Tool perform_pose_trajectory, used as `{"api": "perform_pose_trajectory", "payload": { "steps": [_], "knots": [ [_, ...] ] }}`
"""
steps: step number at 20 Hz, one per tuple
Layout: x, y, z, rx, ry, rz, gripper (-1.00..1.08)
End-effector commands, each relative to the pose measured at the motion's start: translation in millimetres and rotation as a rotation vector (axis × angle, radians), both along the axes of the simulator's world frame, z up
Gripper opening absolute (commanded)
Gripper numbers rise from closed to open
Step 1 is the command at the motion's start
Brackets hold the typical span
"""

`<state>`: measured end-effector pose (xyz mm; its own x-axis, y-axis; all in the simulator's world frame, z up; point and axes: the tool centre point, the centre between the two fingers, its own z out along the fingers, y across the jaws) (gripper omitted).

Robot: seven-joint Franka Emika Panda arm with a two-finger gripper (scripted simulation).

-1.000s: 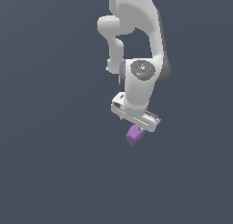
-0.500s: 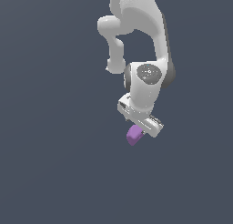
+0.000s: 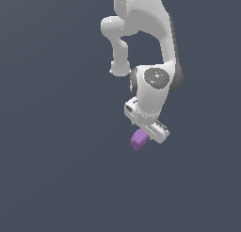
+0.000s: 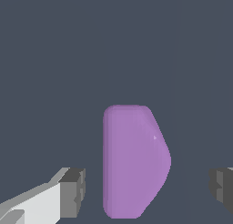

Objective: Pick up the object and move it to a goal position.

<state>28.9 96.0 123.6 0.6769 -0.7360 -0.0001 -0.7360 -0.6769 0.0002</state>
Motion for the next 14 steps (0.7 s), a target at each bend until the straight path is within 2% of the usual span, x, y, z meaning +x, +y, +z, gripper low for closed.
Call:
{"api": "perform_pose_trajectory", "payload": {
  "steps": [1, 14],
  "knots": [
    [0, 0, 0, 0.000, 0.000, 0.000, 1.00],
    [-1, 0, -48, 0.000, 0.000, -0.005, 1.00]
  ]
}}
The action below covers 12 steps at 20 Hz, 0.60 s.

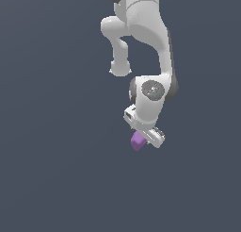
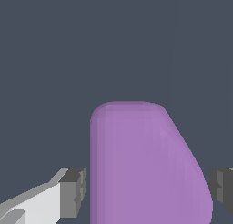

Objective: Pick up the object and move it to a goal position.

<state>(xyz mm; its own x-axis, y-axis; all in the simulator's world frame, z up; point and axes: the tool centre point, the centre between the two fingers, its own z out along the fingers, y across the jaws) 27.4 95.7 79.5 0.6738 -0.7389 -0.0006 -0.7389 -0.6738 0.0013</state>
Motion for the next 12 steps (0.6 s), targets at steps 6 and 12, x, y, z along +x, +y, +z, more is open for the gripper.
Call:
{"api": "perform_pose_trajectory", "payload": {
  "steps": [6, 12],
  "knots": [
    [1.6, 0.4, -6.0, 0.000, -0.001, 0.000, -1.00],
    [1.6, 0.4, -6.0, 0.000, -0.001, 0.000, -1.00]
  ]
}}
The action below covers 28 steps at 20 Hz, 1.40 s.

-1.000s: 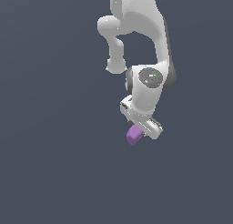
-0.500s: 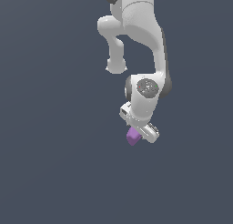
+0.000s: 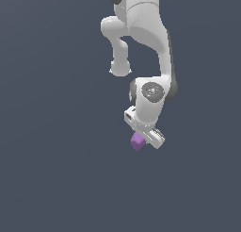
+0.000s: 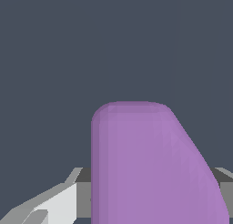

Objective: Pick up the object and move it to a goal position.

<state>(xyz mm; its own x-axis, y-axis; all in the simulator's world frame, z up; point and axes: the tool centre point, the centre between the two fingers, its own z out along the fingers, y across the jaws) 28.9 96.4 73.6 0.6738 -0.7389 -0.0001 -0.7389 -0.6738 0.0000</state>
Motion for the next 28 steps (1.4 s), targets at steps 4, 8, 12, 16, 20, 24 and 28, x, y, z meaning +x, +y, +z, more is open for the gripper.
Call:
{"api": "perform_pose_trajectory", "payload": {
  "steps": [4, 8, 12, 16, 20, 24, 28],
  "knots": [
    [0, 0, 0, 0.000, 0.000, 0.000, -1.00],
    [-3, 0, 5, 0.000, 0.000, 0.000, -1.00],
    [-10, 2, 16, 0.000, 0.000, 0.000, -1.00],
    [-20, 4, 33, 0.001, 0.000, 0.000, -1.00],
    [-35, 7, 56, 0.001, 0.000, 0.000, -1.00],
    [-54, 11, 87, 0.001, 0.000, 0.000, -1.00],
    [-73, 15, 119, 0.001, 0.000, 0.000, -1.00]
  ]
}}
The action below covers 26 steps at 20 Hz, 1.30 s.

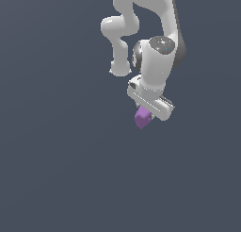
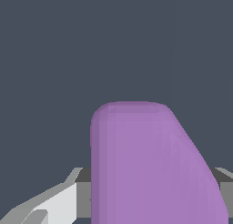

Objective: Pick up the object and move it to a goal position.

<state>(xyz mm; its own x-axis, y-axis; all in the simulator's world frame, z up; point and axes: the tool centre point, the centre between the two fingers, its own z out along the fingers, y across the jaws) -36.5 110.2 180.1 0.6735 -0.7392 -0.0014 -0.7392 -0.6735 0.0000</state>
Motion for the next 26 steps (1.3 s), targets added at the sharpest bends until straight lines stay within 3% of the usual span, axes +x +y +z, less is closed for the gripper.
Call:
{"api": "perform_pose_trajectory", "payload": {
  "steps": [1, 15, 26],
  "knots": [
    [-13, 3, 21, 0.000, -0.001, 0.000, -1.00],
    [-80, 18, 138, -0.003, -0.002, 0.000, -1.00],
    [-106, 26, 189, -0.002, -0.001, 0.000, -1.00]
  ]
}}
